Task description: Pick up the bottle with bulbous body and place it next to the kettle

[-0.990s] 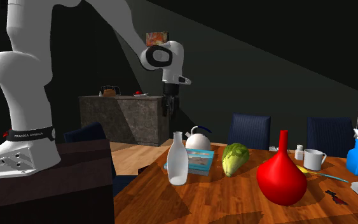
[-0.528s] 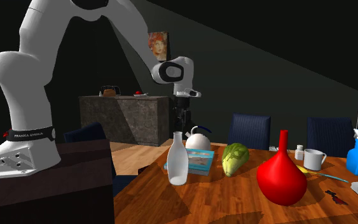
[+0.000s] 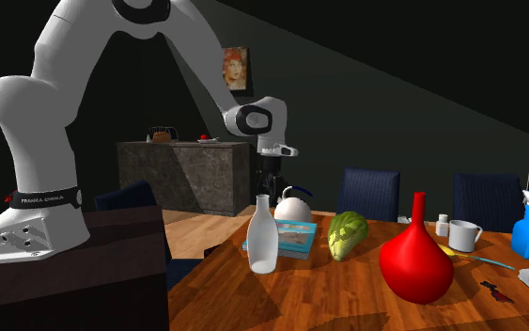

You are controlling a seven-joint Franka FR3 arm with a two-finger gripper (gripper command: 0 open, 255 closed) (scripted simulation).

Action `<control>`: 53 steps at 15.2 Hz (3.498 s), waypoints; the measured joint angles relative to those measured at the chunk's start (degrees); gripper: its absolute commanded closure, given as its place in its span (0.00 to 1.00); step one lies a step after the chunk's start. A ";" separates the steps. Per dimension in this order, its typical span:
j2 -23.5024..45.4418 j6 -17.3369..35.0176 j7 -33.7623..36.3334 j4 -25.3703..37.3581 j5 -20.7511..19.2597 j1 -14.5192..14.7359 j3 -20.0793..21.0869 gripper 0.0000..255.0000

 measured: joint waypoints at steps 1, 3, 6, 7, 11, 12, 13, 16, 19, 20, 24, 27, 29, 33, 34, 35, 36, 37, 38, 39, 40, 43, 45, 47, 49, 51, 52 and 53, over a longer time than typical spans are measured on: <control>0.16 0.16 0.00 0.00 0.00 0.00 0.00 0.00; 0.20 0.29 0.01 -0.06 -0.01 0.01 0.00 0.00; 0.22 0.31 0.02 -0.07 -0.01 0.01 0.00 0.00; 0.22 0.31 0.02 -0.07 -0.01 0.01 0.00 1.00; 0.21 0.31 0.02 -0.07 -0.01 0.01 0.00 1.00; 0.21 0.31 0.02 -0.07 -0.01 0.01 0.00 1.00; 0.21 0.31 0.02 -0.07 -0.01 0.01 0.00 1.00; 0.22 0.31 0.02 -0.07 -0.01 0.01 0.00 1.00; -0.57 -0.42 0.01 -0.15 0.02 0.01 0.02 1.00; -1.23 -0.83 -0.03 -0.40 0.03 -0.02 0.02 1.00; -3.40 -3.09 -0.09 -0.29 0.10 -0.06 0.06 1.00; -5.13 -5.05 -0.11 -0.05 0.15 -0.06 0.10 1.00; -6.15 -6.13 0.00 0.00 0.18 0.02 0.15 1.00; -8.40 -8.80 -0.19 0.42 0.26 -0.09 0.15 1.00; -8.89 -9.47 -0.25 0.60 0.28 -0.13 0.14 1.00; -9.41 -10.07 -0.21 0.69 0.30 -0.10 0.17 1.00; -9.82 -10.72 -0.16 0.92 0.31 -0.07 0.19 1.00; -10.38 -11.37 -0.08 1.02 0.33 -0.01 0.23 1.00; -10.93 -12.03 -0.07 1.12 0.34 0.00 0.24 1.00; -11.32 -12.75 -0.26 1.46 0.36 -0.11 0.19 1.00; -11.86 -13.46 -0.23 1.63 0.37 -0.09 0.20 1.00; -13.16 -15.34 -0.21 2.22 0.42 -0.07 0.24 1.00; -14.03 -16.64 -0.35 2.64 0.45 -0.14 0.21 1.00; -14.75 -18.08 -0.26 3.36 0.48 -0.08 0.26 1.00; -15.61 -19.33 -0.37 3.75 0.50 -0.14 0.23 1.00; -16.30 -20.51 -0.49 4.24 0.52 -0.21 0.19 1.00; -16.63 -21.35 -0.54 4.75 0.53 -0.24 0.17 1.00; -17.05 -22.10 -0.50 5.08 0.54 -0.21 0.19 1.00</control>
